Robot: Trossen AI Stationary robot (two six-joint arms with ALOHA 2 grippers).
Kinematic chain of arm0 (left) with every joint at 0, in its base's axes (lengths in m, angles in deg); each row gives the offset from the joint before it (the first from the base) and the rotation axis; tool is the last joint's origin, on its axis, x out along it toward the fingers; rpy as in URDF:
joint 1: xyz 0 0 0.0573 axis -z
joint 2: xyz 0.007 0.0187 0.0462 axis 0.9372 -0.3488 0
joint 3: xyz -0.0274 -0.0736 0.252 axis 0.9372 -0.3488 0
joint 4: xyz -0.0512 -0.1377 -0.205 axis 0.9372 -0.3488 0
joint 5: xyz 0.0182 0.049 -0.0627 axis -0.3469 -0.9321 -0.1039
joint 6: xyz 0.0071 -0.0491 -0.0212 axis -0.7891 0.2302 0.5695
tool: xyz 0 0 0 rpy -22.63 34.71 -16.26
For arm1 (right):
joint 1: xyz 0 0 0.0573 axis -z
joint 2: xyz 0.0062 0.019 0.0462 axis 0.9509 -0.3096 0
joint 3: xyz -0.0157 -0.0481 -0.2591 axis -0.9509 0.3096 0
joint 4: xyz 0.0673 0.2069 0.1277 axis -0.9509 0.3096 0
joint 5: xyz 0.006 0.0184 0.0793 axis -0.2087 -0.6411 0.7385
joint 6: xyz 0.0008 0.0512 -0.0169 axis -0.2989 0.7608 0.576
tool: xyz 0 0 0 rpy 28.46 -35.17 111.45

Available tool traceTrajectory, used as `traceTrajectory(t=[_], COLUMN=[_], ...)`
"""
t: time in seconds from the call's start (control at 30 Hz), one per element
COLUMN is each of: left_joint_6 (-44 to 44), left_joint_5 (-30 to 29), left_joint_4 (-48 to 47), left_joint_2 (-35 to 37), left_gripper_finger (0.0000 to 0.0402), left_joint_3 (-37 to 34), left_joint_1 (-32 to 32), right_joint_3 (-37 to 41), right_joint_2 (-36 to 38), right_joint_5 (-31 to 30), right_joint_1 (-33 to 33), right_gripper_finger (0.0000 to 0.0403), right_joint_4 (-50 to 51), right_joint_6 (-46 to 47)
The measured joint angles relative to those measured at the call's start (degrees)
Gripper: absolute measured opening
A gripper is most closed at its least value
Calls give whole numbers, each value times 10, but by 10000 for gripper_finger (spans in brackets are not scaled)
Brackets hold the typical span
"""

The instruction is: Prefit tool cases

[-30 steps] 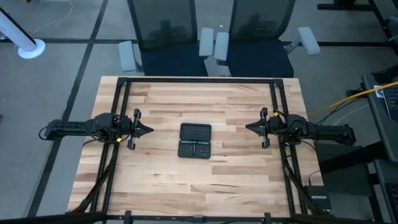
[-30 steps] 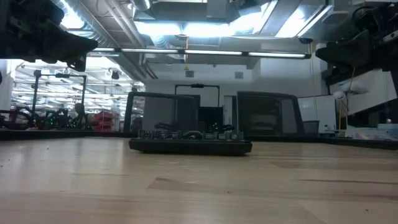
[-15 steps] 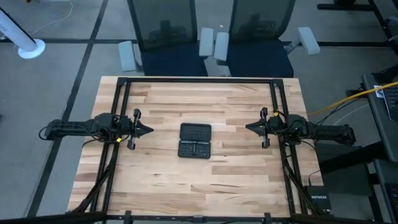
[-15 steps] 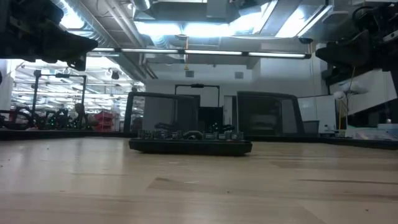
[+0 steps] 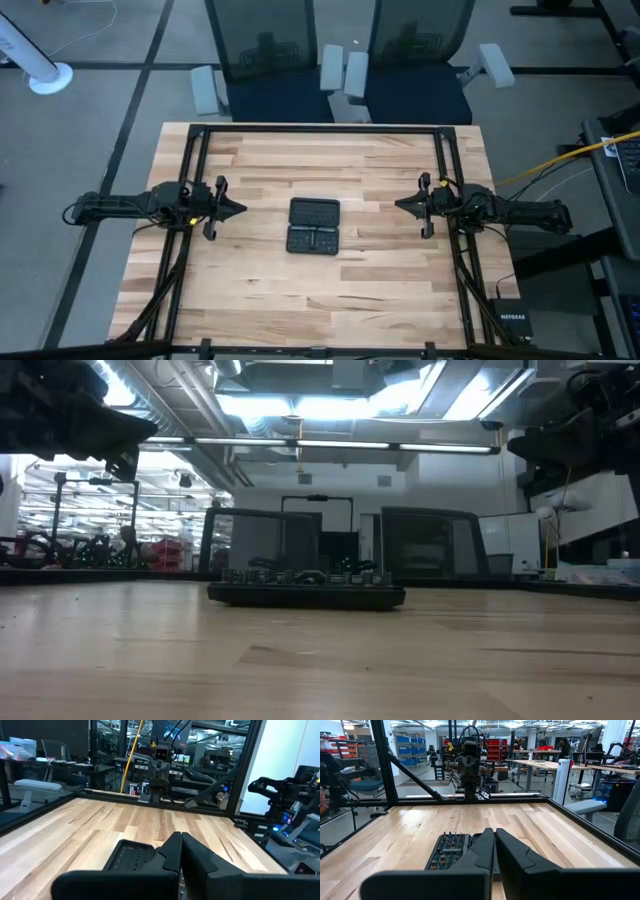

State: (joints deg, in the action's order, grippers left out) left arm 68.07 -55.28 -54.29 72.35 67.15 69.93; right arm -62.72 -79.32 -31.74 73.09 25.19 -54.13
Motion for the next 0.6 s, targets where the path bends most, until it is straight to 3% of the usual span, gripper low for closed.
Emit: traceTrajectory(t=[0.6], left_joint_6=[0], left_joint_5=[0], left_joint_4=[-5], left_joint_2=[-1], left_gripper_finger=[0], left_joint_3=[1], left_joint_1=[0], right_joint_3=[0], right_joint_2=[0], right_joint_5=[0], right_joint_1=[0], right_gripper_finger=[21], right_joint_4=[0], right_joint_6=[0])
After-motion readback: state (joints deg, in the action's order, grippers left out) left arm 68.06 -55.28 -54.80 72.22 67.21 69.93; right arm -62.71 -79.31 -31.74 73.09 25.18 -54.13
